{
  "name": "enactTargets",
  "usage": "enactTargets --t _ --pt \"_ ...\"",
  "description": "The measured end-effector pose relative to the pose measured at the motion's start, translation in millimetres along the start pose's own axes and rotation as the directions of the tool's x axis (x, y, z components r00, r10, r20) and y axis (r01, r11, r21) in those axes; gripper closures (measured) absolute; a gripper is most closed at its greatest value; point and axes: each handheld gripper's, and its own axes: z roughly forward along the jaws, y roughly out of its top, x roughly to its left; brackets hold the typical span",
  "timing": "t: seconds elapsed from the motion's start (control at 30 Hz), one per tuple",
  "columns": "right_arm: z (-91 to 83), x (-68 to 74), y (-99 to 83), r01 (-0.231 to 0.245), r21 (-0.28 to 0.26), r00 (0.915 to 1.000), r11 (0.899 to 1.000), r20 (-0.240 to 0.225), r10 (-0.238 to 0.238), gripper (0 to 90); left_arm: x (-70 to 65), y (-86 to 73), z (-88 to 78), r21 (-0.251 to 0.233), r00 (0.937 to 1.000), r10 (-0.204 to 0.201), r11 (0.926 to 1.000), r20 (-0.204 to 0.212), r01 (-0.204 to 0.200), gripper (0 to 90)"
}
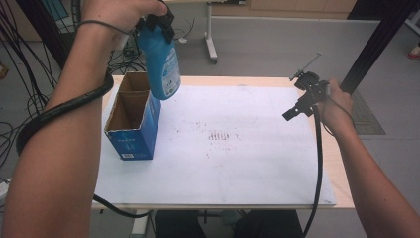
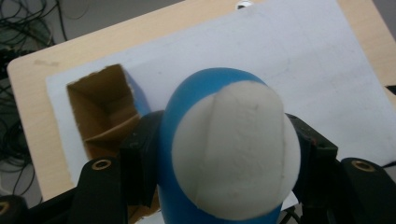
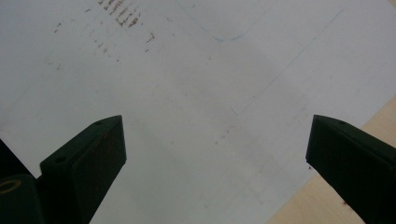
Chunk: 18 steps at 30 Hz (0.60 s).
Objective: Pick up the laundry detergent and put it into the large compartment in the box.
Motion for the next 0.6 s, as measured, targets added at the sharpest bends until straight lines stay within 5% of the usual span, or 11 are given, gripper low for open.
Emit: enactTargets --t 0.27,0.43,0.53,0.6 --pt "1.6 -0.8 0.1 -0.002 0.001 1.0 1.0 -0.007 0.002 4.6 32.5 -5.6 2.5 -0.001 0.9935 -0.078 0.997 -0.083 0.078 37.7" --pt "2.1 -1.2 0.4 -0.001 -0.001 1.0 1.0 -0.007 0.001 4.6 53.9 -11.9 5.5 -0.009 0.9842 -0.142 0.9898 -0.106 0.142 37.7" --pt "2.4 -1.8 0.2 -0.004 0.0 1.0 1.0 -0.007 0.004 4.6 67.2 -17.5 9.7 -0.001 0.9709 -0.196 0.9802 -0.137 0.198 37.7" --pt "2.3 -2.0 0.2 -0.004 -0.001 1.0 1.0 -0.008 0.004 4.6 70.4 -18.6 10.8 0.004 0.968 -0.206 0.9779 -0.143 0.209 37.7"
